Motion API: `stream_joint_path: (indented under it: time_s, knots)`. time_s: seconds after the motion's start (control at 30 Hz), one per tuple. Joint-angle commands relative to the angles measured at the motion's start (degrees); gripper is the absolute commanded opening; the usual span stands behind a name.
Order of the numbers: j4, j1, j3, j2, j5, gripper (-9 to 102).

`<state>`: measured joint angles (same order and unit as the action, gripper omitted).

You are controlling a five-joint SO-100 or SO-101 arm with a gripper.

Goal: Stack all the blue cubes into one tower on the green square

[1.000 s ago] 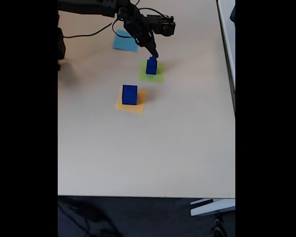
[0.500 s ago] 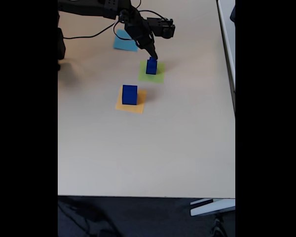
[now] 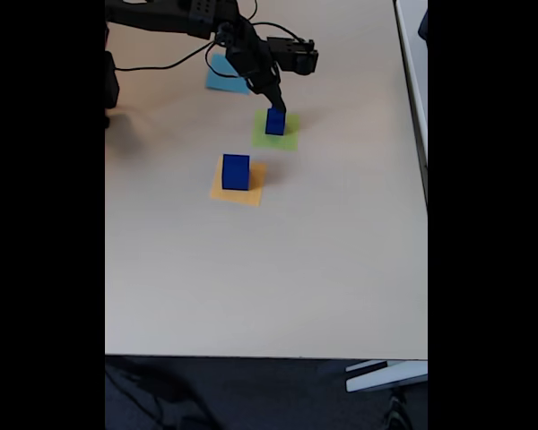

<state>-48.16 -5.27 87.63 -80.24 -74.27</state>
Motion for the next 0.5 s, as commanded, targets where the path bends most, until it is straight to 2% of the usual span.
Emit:
stream_joint_path:
  time_s: [0.0,0.47]
  knots:
    - [0.6,-0.2,-0.4,-1.3,0.4,19]
    - [2.6,-0.3,2.2,-1.1,0.6,18]
